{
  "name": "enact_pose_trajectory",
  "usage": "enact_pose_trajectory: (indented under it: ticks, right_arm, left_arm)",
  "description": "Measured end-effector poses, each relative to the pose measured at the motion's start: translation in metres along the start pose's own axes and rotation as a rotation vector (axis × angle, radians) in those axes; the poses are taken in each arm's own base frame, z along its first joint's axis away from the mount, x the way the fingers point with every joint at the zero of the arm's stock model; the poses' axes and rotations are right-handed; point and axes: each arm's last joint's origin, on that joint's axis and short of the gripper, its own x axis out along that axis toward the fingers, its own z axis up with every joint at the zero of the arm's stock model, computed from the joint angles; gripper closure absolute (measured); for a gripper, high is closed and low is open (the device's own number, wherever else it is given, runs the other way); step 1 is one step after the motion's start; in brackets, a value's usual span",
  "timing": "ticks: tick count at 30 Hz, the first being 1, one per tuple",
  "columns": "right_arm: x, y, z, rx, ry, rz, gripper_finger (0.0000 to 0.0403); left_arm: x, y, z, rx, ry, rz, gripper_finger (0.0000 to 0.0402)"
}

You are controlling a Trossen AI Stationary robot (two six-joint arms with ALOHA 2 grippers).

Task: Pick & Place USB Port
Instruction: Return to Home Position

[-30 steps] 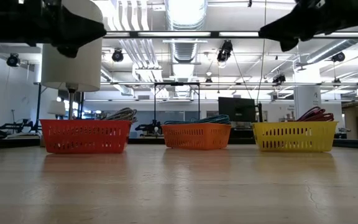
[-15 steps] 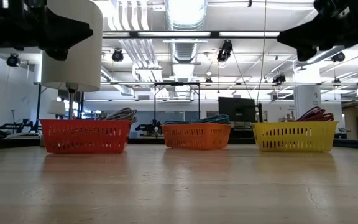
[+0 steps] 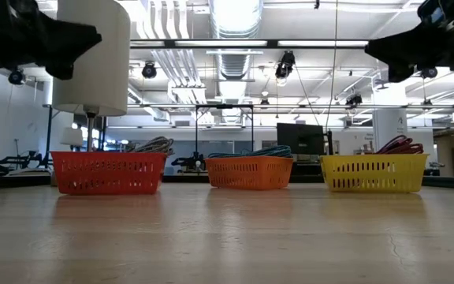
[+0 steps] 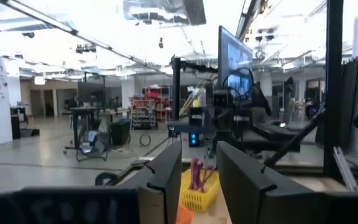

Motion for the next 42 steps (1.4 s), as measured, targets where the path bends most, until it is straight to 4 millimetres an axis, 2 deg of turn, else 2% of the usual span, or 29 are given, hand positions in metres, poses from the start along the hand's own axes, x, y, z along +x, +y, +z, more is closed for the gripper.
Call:
enact_pose_trajectory:
  ticks: [13,24,42]
  right_arm:
    - [-0.006,0.0,-0.025,-0.001,-0.01,-0.002,0.0349]
    - [-0.005,-0.001,-0.029,-0.013,0.017,-0.032,0.0349]
    - [-0.004,-0.002,-0.034,-0.035,0.076,-0.078,0.0336]
  left_arm:
    - [-0.003,0.0,-0.007,0.009,0.058,-0.003,0.0293]
    - [-0.004,0.0,-0.018,0.009,0.165,-0.001,0.0293]
    - [-0.004,0.0,-0.022,0.051,0.197,0.001,0.0293]
